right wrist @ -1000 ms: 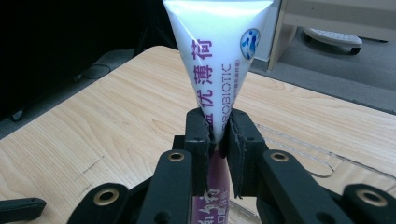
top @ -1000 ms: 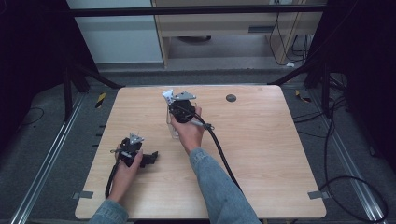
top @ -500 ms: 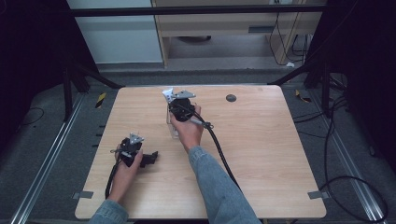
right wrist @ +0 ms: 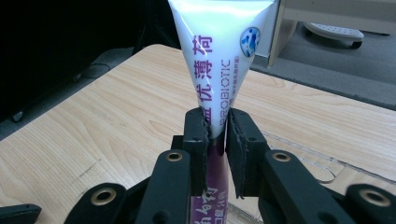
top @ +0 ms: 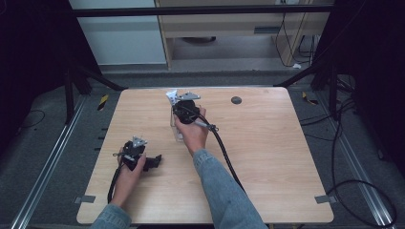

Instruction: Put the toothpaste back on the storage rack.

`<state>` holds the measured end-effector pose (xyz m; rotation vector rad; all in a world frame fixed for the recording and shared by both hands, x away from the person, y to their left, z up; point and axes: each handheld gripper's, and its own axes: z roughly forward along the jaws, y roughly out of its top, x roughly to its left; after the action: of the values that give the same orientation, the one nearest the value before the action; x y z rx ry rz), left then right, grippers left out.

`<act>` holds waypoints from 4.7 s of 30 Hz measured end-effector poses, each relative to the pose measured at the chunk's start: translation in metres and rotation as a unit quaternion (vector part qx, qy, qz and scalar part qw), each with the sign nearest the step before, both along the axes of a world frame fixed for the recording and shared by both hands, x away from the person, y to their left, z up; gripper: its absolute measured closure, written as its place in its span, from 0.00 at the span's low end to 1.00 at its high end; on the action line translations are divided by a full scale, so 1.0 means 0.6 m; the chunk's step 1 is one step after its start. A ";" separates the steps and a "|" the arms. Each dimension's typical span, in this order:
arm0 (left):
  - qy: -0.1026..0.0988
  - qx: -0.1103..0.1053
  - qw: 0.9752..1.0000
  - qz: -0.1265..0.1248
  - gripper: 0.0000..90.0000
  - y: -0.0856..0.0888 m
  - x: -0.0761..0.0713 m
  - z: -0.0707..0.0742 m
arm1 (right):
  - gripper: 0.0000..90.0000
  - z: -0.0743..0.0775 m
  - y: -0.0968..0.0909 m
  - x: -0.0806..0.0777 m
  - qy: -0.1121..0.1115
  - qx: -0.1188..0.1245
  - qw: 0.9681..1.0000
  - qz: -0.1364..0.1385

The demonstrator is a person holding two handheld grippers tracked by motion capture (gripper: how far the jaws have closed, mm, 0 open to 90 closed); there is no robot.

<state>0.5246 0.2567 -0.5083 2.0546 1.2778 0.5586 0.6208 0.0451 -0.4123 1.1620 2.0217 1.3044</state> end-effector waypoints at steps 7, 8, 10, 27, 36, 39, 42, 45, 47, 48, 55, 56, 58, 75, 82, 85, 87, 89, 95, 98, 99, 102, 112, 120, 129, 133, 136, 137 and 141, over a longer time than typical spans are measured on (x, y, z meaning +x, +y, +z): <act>0.000 -0.001 1.000 0.001 0.00 0.000 0.000 0.000 | 0.85 0.002 -0.001 -0.001 0.003 0.000 1.000 0.001; 0.000 0.000 1.000 0.000 0.00 0.000 0.000 0.000 | 0.85 0.002 -0.001 -0.002 0.005 0.001 1.000 0.001; 0.000 0.000 1.000 0.000 0.00 0.000 0.000 0.000 | 0.84 0.003 0.000 -0.003 0.006 0.001 1.000 0.001; 0.000 0.000 1.000 0.000 0.00 0.000 0.000 0.000 | 0.81 0.008 -0.002 -0.009 0.006 -0.003 1.000 0.005; 0.000 0.000 1.000 0.000 0.00 0.000 0.000 0.000 | 0.81 0.013 -0.005 -0.015 0.002 -0.006 1.000 0.008; 0.000 0.000 1.000 0.000 0.00 0.000 0.000 0.000 | 0.81 0.014 -0.007 -0.017 0.001 -0.008 1.000 0.010; 0.000 0.000 1.000 0.000 0.00 0.000 0.000 0.000 | 0.80 0.014 -0.008 -0.018 0.002 -0.008 1.000 0.009; 0.000 0.000 1.000 0.000 0.00 0.000 0.000 0.000 | 0.79 0.015 -0.012 -0.020 0.002 -0.012 1.000 0.009; 0.000 0.000 1.000 0.000 0.00 0.000 0.000 0.000 | 0.78 0.015 -0.013 -0.021 0.003 -0.011 1.000 0.009; 0.000 0.000 1.000 0.000 0.00 0.000 0.000 0.000 | 0.78 0.016 -0.014 -0.022 0.003 -0.014 1.000 0.009; 0.000 0.000 1.000 0.000 0.00 0.000 0.000 0.000 | 0.73 0.023 -0.022 -0.026 0.002 -0.021 1.000 0.009; 0.000 0.000 1.000 0.000 0.00 0.000 0.000 0.000 | 0.72 0.024 -0.023 -0.026 0.002 -0.022 1.000 0.009; 0.000 0.000 1.000 0.000 0.00 0.000 0.000 0.000 | 0.70 0.027 -0.026 -0.027 0.000 -0.023 1.000 0.008; 0.000 -0.001 1.000 0.000 0.00 -0.001 0.001 0.000 | 0.44 0.040 -0.048 -0.033 0.011 -0.022 1.000 0.009; 0.000 -0.001 1.000 0.000 0.00 -0.001 0.001 0.000 | 0.34 0.042 -0.059 -0.035 0.020 -0.027 0.999 0.023; 0.000 -0.001 1.000 0.000 0.00 -0.001 0.001 0.000 | 0.30 0.042 -0.065 -0.035 0.021 -0.037 0.999 0.027; 0.001 -0.001 1.000 0.000 0.00 -0.001 0.001 0.000 | 0.28 0.044 -0.069 -0.036 0.022 -0.038 0.999 0.026; 0.000 0.000 1.000 0.000 0.00 -0.001 0.001 0.000 | 0.27 0.046 -0.074 -0.037 0.028 -0.037 0.999 0.028; 0.000 0.000 1.000 0.000 0.00 -0.001 0.001 0.000 | 0.22 0.051 -0.088 -0.042 0.037 -0.045 0.997 0.042; 0.000 0.000 1.000 0.000 0.00 -0.001 0.001 0.000 | 0.21 0.052 -0.099 -0.046 0.030 -0.036 0.998 0.046; 0.001 0.000 1.000 0.000 0.00 -0.001 0.001 0.000 | 0.19 0.052 -0.109 -0.048 0.034 -0.022 0.998 0.050; 0.000 0.000 1.000 0.000 0.00 -0.001 0.001 0.000 | 0.18 0.051 -0.119 -0.050 0.033 -0.023 0.998 0.046; 0.000 0.000 1.000 0.000 0.00 -0.001 0.001 0.000 | 0.15 0.049 -0.167 -0.062 0.030 -0.071 0.997 0.019; 0.000 0.000 1.000 0.000 0.00 -0.001 0.001 0.000 | 0.16 0.045 -0.213 -0.072 0.022 -0.077 0.997 -0.003; 0.000 0.000 1.000 0.000 0.00 -0.001 0.001 0.000 | 0.16 0.035 -0.257 -0.082 0.024 -0.075 0.997 -0.016; 0.000 0.000 1.000 0.000 0.00 -0.001 0.001 0.000 | 0.16 0.029 -0.273 -0.087 0.031 -0.079 0.996 -0.019; 0.000 0.000 1.000 0.000 0.00 -0.001 0.001 0.000 | 0.16 0.025 -0.286 -0.090 0.041 -0.077 0.996 -0.021; 0.000 0.000 1.000 0.000 0.00 -0.001 0.001 0.000 | 0.16 0.023 -0.290 -0.091 0.044 -0.077 0.996 -0.022; 0.000 0.000 1.000 0.000 0.00 -0.001 0.001 0.000 | 0.15 0.016 -0.305 -0.098 0.053 -0.077 0.995 -0.021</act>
<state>0.5254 0.2562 -0.5083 2.0543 1.2782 0.5578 0.5621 -0.1381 -0.4025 1.2179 2.1192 1.0664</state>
